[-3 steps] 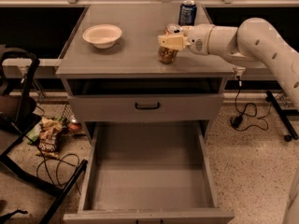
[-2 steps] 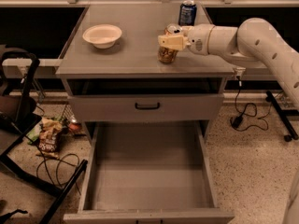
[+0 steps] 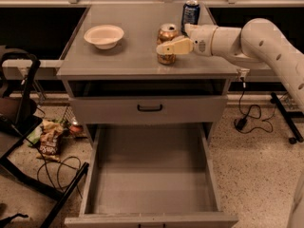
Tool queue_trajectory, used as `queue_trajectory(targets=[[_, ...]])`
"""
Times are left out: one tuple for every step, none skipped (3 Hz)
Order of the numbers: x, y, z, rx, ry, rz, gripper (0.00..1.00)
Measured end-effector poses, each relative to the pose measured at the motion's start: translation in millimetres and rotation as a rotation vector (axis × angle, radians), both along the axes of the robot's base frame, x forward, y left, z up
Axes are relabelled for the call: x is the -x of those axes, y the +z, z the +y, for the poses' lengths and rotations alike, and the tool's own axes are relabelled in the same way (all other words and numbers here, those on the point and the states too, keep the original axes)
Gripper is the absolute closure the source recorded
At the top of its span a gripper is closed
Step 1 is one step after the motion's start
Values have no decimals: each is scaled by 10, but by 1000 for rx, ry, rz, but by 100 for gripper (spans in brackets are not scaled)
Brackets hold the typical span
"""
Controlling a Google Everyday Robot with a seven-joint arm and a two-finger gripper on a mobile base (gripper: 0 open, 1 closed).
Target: Pick orange can from middle drawer and place on counter
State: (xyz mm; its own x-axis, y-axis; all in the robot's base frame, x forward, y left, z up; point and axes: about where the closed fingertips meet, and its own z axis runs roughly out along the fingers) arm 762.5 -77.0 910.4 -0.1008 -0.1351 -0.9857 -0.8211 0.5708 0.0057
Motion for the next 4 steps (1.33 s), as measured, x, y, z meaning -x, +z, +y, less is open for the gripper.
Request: queue_trajectory(targets=[[0, 0, 0, -1, 0, 0, 0], [-18, 23, -37, -32, -6, -7, 0], [98, 390, -365, -16, -6, -84, 0], [399, 696, -656, 104, -4, -105, 0]])
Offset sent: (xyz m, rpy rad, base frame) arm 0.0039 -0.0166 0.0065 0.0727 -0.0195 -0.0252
